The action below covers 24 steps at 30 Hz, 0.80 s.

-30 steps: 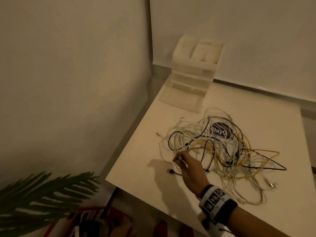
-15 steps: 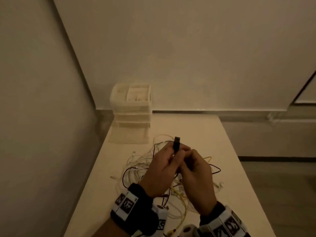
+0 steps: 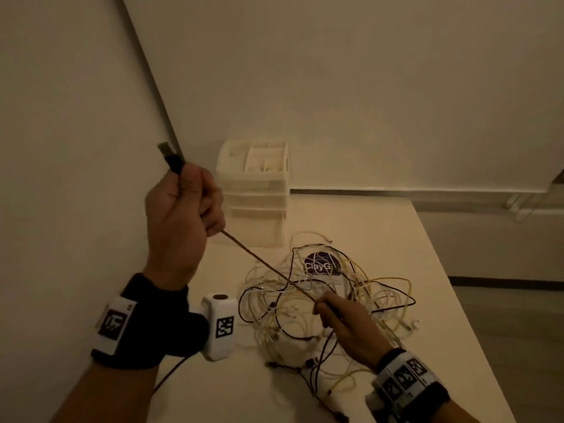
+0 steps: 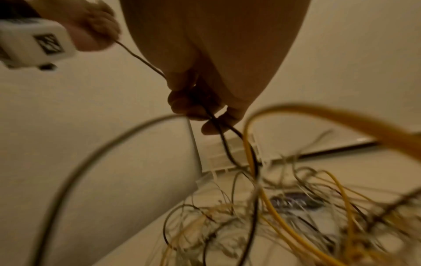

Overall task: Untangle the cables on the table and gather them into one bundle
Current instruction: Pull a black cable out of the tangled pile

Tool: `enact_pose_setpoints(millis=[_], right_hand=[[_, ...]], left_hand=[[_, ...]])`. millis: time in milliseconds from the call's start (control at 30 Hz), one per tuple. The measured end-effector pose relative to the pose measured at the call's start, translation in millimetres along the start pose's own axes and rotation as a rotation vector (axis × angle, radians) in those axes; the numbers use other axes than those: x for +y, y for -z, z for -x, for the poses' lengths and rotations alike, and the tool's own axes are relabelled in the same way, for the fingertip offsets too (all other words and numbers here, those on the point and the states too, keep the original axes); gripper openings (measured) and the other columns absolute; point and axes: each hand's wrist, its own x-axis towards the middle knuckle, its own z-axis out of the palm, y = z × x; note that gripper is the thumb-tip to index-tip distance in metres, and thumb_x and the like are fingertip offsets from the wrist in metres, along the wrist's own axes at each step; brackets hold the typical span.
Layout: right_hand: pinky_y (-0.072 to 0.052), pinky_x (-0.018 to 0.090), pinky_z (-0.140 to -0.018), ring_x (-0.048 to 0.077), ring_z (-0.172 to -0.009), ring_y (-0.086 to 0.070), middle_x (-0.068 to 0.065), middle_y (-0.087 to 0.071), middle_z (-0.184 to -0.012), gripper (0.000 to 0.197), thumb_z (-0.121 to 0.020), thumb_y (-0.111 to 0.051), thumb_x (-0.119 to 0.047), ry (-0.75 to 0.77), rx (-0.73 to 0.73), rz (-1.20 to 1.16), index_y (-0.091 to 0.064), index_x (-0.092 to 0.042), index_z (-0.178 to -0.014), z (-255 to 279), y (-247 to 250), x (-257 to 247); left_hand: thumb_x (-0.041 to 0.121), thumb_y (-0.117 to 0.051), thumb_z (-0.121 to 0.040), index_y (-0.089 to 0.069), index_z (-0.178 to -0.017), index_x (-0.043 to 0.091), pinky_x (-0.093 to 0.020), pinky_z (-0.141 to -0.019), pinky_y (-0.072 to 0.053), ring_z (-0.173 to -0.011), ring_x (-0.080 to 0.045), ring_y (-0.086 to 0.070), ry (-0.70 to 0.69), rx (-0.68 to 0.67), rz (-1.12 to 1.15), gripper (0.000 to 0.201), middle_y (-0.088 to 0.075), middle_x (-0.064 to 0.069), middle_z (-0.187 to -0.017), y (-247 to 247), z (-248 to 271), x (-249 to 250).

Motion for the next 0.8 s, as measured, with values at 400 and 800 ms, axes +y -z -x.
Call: enact_pose_setpoints(millis=[400,800], right_hand=[[-0.040,0.025,-0.058,0.007,-0.060,-0.050,-0.008,-0.057,-0.066,0.024,-0.098,-0.048,-0.028,0.134,0.117,-0.112,-0.061,-0.018,-0.080,-37.7,43.3,-55.0],[-0.041,0.028,-0.062,0.010,-0.061,-0.047,-0.006,-0.052,-0.066,0.024,-0.102,-0.042,-0.022,0.036,0.155,-0.202,-0.058,-0.022,-0.084,-29.4,43.7,-21.8]], left_hand=[[0.029,-0.057,-0.097,-0.066,-0.098,0.032,-0.016,-0.059,-0.039,-0.063,0.002,-0.055,0.081,-0.505,-0.683,0.010,-0.061,0.021,-0.069,-45.6,63.8,-85.8],[0.034,-0.049,-0.099,-0.059,-0.078,0.024,-0.016,-0.043,-0.026,-0.043,-0.004,-0.036,-0.162,-0.029,-0.525,0.025,-0.047,0.014,-0.050,-54.9,-0.6,-48.4]])
